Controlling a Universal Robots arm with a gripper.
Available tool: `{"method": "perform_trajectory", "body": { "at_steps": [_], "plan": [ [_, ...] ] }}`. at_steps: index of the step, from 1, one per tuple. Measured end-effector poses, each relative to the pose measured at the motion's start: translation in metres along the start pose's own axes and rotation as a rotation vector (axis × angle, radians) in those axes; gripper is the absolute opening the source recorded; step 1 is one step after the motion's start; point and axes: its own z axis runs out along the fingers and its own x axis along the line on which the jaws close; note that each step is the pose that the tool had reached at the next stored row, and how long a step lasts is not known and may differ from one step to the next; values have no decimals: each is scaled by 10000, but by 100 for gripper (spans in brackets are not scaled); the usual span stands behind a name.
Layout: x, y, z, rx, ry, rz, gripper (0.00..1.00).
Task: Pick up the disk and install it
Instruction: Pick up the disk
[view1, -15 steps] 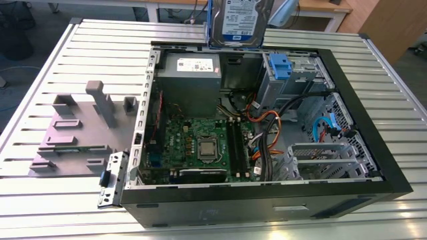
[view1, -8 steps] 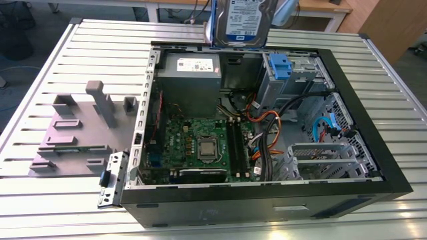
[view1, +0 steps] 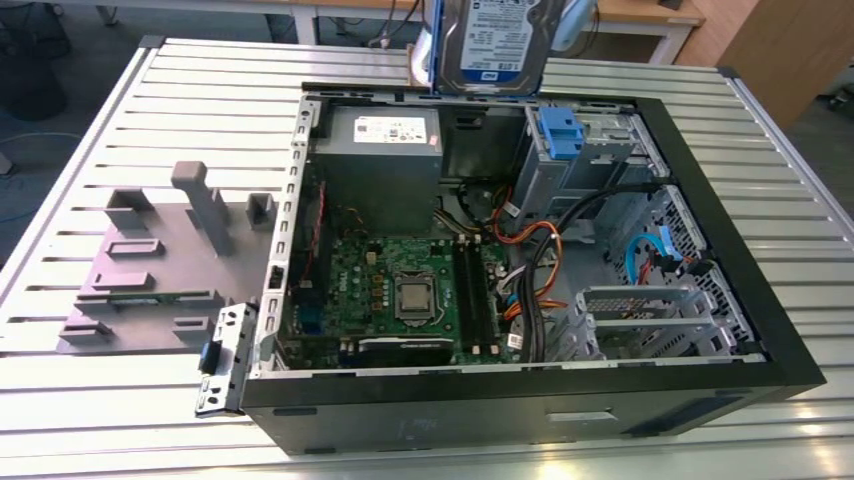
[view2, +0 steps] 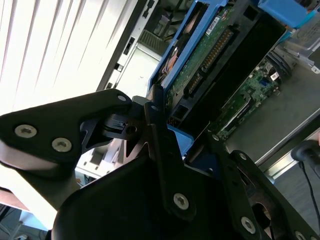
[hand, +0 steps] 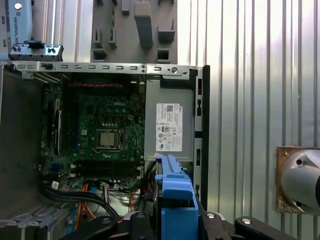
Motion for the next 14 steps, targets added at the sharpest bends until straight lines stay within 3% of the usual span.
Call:
{"method": "perform_trajectory", "body": {
  "at_steps": [14],
  "plan": [
    [1, -149, -7, -1, 0, 0, 36]
  ]
}}
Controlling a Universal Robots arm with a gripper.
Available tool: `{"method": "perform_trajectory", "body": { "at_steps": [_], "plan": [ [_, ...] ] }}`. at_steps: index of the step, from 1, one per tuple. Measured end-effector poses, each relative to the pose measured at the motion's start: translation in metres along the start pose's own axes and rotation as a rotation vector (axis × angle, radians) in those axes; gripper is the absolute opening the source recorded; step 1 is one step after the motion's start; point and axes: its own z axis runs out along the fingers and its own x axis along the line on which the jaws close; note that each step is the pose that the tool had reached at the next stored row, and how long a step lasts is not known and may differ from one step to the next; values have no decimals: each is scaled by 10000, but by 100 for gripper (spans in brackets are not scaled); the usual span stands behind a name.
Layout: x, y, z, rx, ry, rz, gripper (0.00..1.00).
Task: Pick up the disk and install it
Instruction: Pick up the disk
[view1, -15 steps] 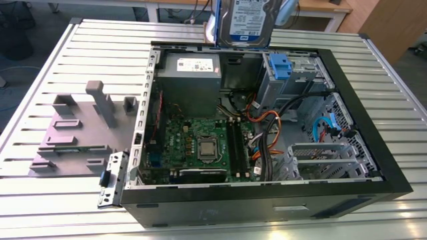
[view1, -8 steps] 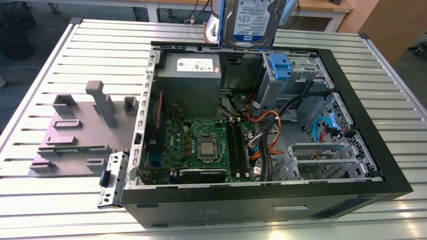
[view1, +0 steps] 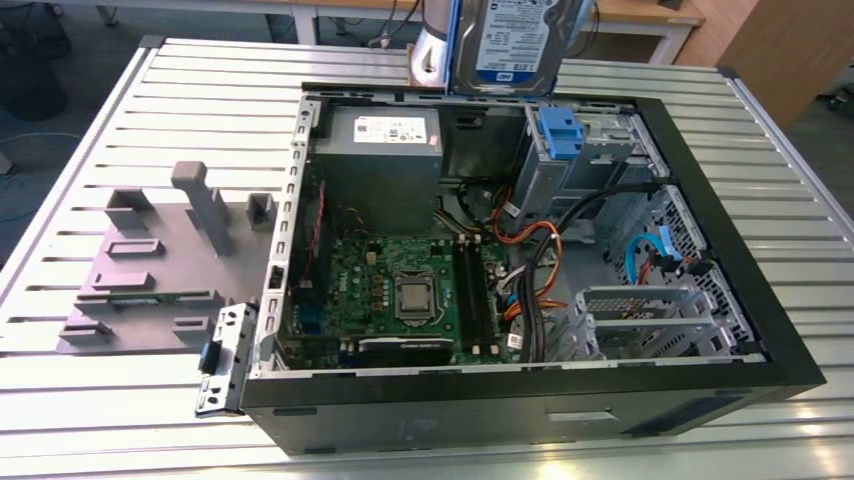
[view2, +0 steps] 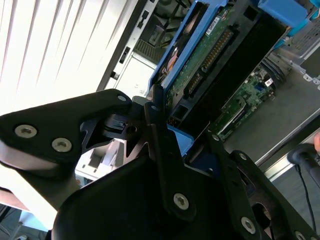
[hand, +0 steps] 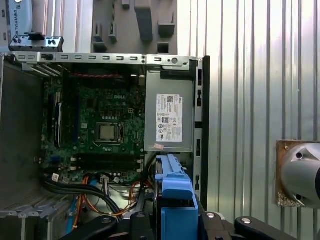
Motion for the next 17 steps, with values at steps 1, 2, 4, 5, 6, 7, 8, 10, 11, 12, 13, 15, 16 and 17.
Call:
{"method": "perform_trajectory", "body": {
  "at_steps": [1, 2, 4, 5, 6, 7, 8, 10, 11, 12, 13, 15, 16, 17],
  "plan": [
    [0, -10, 0, 0, 0, 0, 36],
    [0, -20, -1, 0, 0, 0, 36],
    [0, -41, -2, 0, 1, 0, 36],
    [0, -51, -2, 0, 0, 0, 36],
    [0, -61, -3, 0, 0, -1, 36],
    [0, -72, -3, 0, 0, -1, 36],
    [1, -81, -3, 0, 0, 0, 36],
    [1, -101, -4, 0, 0, 0, 36],
    [1, -111, -5, 0, 0, 0, 36],
    [1, -120, -5, 0, 0, 0, 36],
    [1, -130, -6, 0, 0, 0, 36],
    [1, -150, -6, -1, 0, -1, 36],
    [1, -159, -7, -1, 0, -1, 36],
    [1, -168, -7, 0, 0, 0, 36]
  ]
}}
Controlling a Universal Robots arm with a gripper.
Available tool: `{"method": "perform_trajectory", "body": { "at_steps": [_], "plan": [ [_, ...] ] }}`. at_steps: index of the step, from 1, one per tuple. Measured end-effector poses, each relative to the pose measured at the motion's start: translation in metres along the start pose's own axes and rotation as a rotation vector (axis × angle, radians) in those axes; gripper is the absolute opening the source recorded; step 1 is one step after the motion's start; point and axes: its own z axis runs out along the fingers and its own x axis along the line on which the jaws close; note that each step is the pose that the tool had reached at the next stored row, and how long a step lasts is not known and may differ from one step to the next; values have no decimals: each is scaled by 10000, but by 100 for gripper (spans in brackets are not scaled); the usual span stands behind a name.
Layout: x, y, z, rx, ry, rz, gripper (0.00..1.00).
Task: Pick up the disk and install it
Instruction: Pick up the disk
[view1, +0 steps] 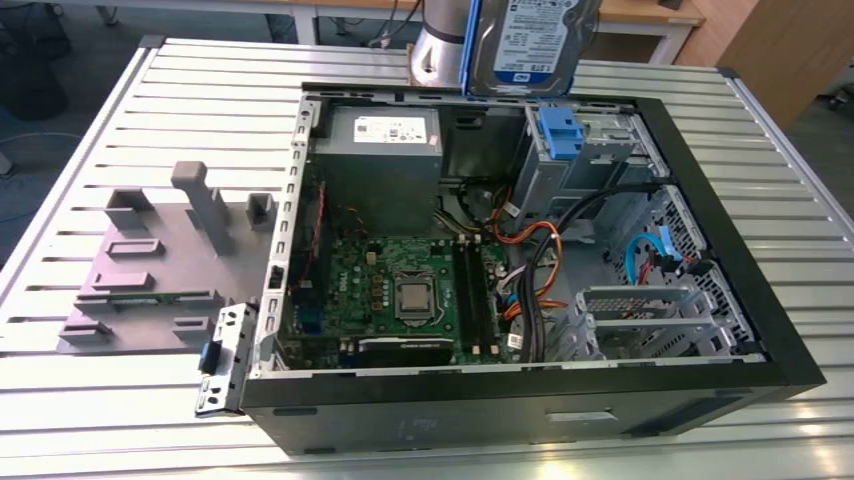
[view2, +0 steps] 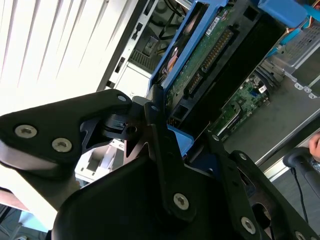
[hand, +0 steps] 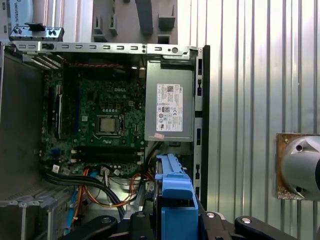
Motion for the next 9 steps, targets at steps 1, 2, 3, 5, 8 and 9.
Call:
{"method": "perform_trajectory", "body": {
  "at_steps": [1, 2, 3, 5, 8, 9],
  "plan": [
    [0, -9, 0, 0, 0, 0, 36],
    [0, -18, -1, 0, 0, 0, 36],
    [0, -27, -1, 0, 0, 0, 36],
    [0, -46, -2, 0, -1, 0, 36],
    [1, -73, -3, 0, -1, 0, 36],
    [1, -82, -3, 0, -1, 0, 36]
  ]
}}
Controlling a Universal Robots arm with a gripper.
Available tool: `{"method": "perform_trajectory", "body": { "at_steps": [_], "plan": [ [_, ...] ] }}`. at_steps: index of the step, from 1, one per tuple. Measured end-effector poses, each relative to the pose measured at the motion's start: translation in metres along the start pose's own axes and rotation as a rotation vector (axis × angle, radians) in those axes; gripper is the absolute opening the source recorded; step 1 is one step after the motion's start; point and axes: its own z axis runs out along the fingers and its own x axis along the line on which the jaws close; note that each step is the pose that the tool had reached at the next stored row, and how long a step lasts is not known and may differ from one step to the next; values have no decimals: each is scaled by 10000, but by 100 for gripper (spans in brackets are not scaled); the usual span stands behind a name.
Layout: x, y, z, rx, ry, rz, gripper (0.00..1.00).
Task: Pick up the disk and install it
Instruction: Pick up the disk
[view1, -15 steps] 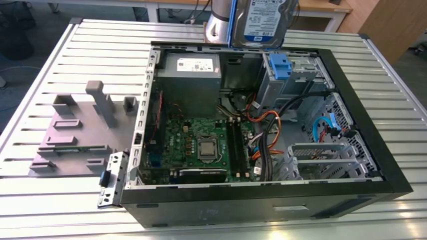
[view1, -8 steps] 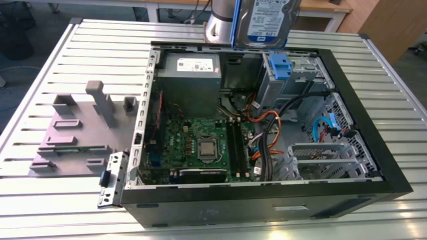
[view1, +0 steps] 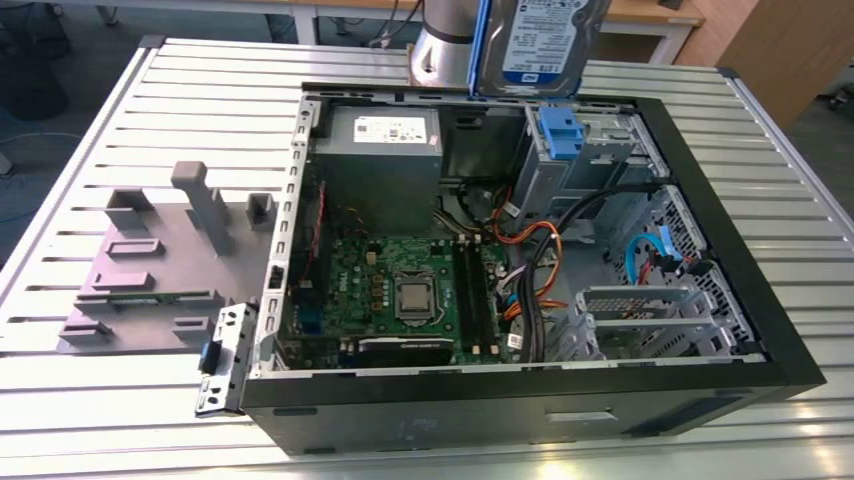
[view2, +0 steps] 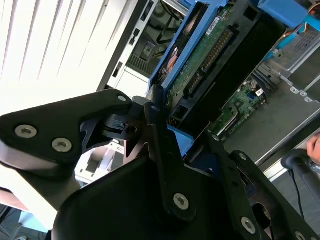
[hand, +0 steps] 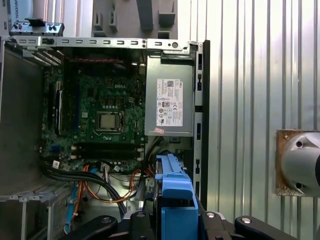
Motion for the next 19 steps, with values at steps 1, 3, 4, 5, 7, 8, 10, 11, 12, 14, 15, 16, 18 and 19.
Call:
{"method": "perform_trajectory", "body": {
  "at_steps": [1, 3, 4, 5, 7, 8, 10, 11, 12, 14, 15, 16, 18, 19],
  "plan": [
    [0, -9, 0, 0, -1, 0, 36],
    [0, -28, -1, 0, 0, -1, 36],
    [0, -37, -2, 0, 1, 0, 36],
    [0, -46, -3, -1, 1, 0, 36],
    [0, -64, -3, 0, 2, 0, 36],
    [0, -73, -4, 0, 2, 0, 36],
    [1, -91, -4, 0, 0, 0, 36],
    [1, -100, -5, 0, 1, 0, 36],
    [1, -108, -5, 0, 1, 0, 36],
    [1, -127, -6, 0, 0, 0, 36],
    [1, -135, -6, 0, 0, -1, 36],
    [1, -145, -7, 0, 1, 0, 36],
    [2, -163, -7, 0, 1, 0, 36],
    [2, -172, -8, 0, 0, 0, 36]
  ]
}}
